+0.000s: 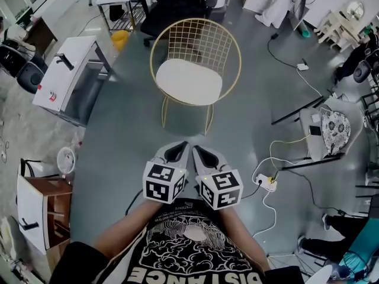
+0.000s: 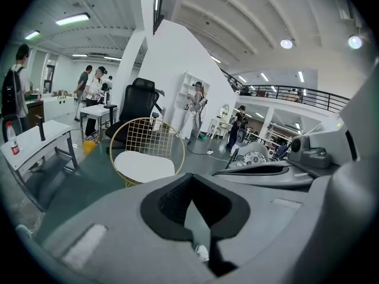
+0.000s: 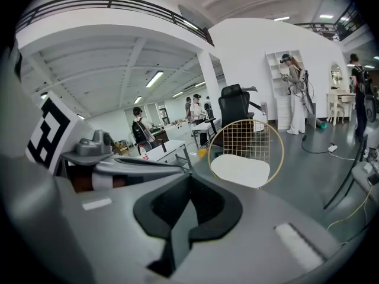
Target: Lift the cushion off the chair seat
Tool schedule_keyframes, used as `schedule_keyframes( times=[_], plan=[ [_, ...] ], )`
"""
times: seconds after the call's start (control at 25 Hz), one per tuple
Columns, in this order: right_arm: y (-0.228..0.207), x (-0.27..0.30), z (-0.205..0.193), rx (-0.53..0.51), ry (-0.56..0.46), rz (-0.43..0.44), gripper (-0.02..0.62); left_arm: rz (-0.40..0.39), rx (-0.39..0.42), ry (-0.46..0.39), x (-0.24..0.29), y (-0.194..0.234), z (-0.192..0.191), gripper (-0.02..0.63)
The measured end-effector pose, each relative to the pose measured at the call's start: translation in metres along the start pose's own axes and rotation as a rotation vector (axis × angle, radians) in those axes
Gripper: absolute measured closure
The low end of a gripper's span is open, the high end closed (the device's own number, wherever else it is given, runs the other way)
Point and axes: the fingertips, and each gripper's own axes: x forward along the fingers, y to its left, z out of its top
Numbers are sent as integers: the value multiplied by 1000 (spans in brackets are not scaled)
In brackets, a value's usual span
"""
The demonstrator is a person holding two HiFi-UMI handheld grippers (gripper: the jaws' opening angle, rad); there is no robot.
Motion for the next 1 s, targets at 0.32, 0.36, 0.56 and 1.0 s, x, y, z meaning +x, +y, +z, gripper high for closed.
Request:
schedule_keyframes(
  times=[0.32,0.36,0.56,1.0],
  plan=[
    [-61,1,32,-15,1,75,595,73,-28,-12,50,-22,31,617],
    [-72,-3,32,-12,3,85,595,84,-28,-12,56,-30,33,617],
    [-105,-9,36,-3,18,143,595,144,-41,-1,83,-46,39,616],
    [-152,-17,47,-28,18,252,595,241,-33,-9,123,-72,54,615]
  ],
)
